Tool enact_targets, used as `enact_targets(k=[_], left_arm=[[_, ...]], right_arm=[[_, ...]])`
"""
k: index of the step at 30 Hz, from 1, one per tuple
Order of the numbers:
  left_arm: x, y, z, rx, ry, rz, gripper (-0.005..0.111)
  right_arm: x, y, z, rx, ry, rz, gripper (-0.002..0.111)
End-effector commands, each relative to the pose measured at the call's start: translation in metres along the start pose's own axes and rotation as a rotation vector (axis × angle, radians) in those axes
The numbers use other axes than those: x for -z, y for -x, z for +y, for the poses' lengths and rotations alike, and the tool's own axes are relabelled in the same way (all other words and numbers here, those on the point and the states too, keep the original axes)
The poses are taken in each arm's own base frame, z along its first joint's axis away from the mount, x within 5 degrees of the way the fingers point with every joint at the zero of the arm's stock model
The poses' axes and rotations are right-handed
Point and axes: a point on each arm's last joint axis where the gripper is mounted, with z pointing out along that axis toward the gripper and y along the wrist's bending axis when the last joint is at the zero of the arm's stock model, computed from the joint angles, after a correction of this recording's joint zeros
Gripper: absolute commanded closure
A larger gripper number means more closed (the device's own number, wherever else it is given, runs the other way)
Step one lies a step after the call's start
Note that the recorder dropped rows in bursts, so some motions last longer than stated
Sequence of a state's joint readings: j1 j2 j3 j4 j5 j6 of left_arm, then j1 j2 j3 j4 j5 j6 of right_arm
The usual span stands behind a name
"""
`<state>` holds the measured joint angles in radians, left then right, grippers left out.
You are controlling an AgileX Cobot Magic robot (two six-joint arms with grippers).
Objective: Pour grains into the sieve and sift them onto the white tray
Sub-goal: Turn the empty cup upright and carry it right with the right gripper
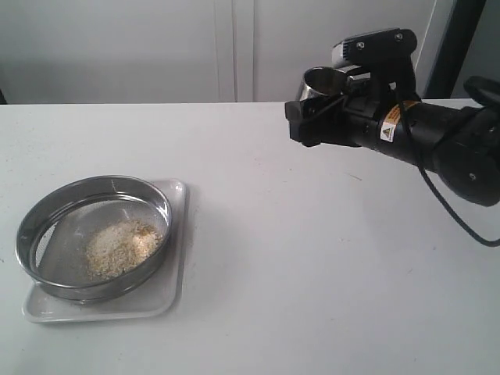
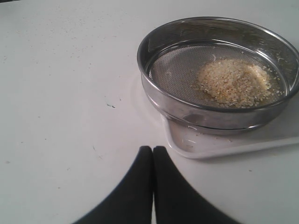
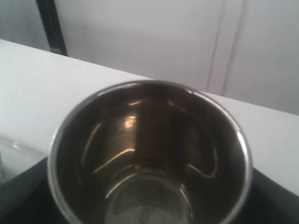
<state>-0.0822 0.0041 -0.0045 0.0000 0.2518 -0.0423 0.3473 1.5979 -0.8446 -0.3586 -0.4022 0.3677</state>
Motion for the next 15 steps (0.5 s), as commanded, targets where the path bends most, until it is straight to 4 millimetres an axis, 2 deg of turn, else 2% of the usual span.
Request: enact_targets(k=[1,7,15], left_arm=[[0.000,-0.001,0.000,0.005,0.002,0.002,0.107],[0.000,-0.001,0.000,0.005,0.002,0.002,0.107],[0.000,-0.001,0.000,0.005,0.002,0.002,0.107]], right_arm=[[0.008,-0.005,-0.015,-0.008,-0.152,-0.048,0.108],[0.014,-0.020,-0.023,-0.050,-0.239,-0.097,0.108],[-0.001,-0.059,-0.029,-0.053,-0.267,-0.036,0.108]])
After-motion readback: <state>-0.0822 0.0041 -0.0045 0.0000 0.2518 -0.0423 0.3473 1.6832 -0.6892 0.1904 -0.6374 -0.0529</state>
